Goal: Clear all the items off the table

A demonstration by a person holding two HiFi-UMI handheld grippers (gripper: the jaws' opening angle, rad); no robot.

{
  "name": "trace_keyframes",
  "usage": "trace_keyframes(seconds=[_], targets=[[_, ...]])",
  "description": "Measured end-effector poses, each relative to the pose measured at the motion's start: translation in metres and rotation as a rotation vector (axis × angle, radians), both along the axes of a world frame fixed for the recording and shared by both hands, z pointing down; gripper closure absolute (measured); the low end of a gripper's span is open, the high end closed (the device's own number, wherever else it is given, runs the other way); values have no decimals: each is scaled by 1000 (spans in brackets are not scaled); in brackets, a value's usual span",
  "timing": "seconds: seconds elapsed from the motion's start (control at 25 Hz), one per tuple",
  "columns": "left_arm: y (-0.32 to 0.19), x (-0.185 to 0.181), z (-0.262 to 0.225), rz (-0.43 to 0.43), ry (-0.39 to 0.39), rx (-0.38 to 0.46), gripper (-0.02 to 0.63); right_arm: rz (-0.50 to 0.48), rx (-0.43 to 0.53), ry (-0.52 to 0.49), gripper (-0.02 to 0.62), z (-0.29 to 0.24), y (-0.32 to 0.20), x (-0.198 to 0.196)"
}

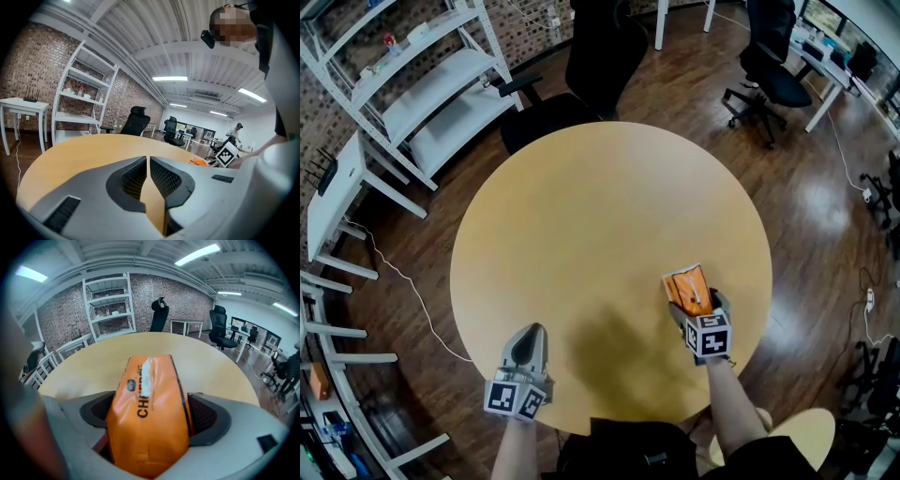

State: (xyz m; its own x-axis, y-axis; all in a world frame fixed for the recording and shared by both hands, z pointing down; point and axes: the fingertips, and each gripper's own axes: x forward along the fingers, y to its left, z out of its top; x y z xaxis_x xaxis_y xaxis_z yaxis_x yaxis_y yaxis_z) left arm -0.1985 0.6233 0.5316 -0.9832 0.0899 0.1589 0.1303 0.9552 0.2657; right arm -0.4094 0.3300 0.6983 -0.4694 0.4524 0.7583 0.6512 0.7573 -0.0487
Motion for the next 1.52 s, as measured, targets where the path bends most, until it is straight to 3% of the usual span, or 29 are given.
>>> trace_keyframes(seconds=[0.28,0.44,0.52,0.72,0.8,0.88,1.24,1.52], targets=[[13,21,-17,-9,-31,-16,591,58,-110,-64,106,-46,-9,9],[26,32,-34,-6,-85,-5,591,91,-274,-110,106,-97,-7,19],[32,37,-48,1,-116,-18,591,106,-370,-166,162,-134,-8,23],[41,48,-86,12,-207,-38,591,139,-577,-360,421,-227,-27,44],[41,55,-97,27,-240,-41,591,158,-661,-402,477,-253,-36,56],[43,64,-105,40,-263,-46,591,168,-724,-433,488,-275,-41,69],[51,98,-115,45,-313,-55,604,161,-689,-576,489,-309,-37,115],[39,96,-124,113,-328,-43,604,171,-683,-585,488,-311,-32,125]])
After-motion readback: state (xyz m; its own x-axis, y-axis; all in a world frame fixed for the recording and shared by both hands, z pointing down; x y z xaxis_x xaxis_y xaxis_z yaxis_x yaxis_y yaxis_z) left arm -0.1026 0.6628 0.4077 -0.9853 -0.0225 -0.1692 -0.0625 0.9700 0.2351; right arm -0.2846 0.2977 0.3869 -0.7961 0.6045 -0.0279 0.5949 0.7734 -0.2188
